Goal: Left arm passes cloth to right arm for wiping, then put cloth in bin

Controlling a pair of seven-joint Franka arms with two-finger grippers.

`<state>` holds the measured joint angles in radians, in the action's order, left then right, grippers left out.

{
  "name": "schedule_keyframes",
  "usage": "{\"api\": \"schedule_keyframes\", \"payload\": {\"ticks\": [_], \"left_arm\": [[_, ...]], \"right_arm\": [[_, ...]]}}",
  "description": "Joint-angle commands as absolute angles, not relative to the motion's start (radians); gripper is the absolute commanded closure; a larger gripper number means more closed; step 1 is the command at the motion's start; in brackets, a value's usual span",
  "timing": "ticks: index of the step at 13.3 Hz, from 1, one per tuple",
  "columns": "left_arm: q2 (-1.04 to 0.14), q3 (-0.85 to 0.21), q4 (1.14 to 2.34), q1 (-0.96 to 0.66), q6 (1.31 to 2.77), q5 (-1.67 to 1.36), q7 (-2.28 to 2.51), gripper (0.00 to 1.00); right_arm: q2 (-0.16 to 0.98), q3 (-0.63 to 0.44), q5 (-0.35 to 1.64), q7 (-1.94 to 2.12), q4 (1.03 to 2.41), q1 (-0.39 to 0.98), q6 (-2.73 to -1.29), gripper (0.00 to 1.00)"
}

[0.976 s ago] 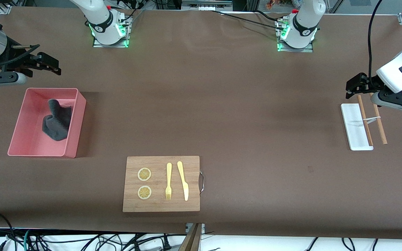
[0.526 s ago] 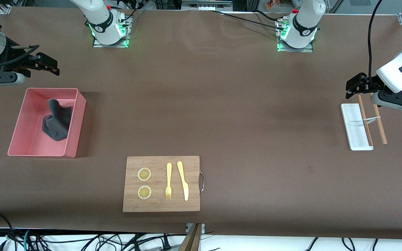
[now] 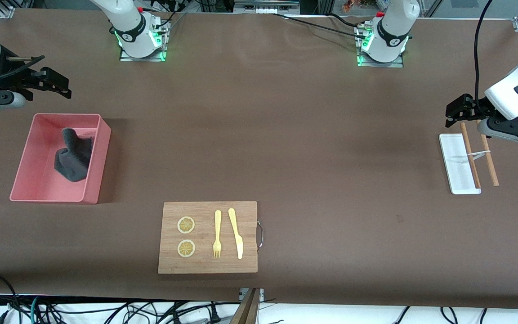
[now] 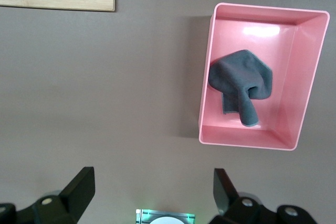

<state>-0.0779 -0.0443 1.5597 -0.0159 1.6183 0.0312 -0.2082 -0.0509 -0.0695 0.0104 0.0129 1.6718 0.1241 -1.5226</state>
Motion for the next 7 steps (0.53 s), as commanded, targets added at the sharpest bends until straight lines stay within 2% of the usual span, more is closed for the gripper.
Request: {"api": "schedule_keyframes", "payload": {"ticks": [1,7], "left_arm": [[-0.091,-0.044,1.529,-0.014,1.597,0.046,-0.232,0.00],[-0.091,-0.044,1.531,-0.009,1.595,0.046,-0.233,0.00]], "right_arm": [[-0.067,-0.055,0.002,0.028,1.652,0.112,-1.505,0.00],[-0.031,-0.049,-0.002,0.020,1.652,0.118,-1.522,0.00]]}}
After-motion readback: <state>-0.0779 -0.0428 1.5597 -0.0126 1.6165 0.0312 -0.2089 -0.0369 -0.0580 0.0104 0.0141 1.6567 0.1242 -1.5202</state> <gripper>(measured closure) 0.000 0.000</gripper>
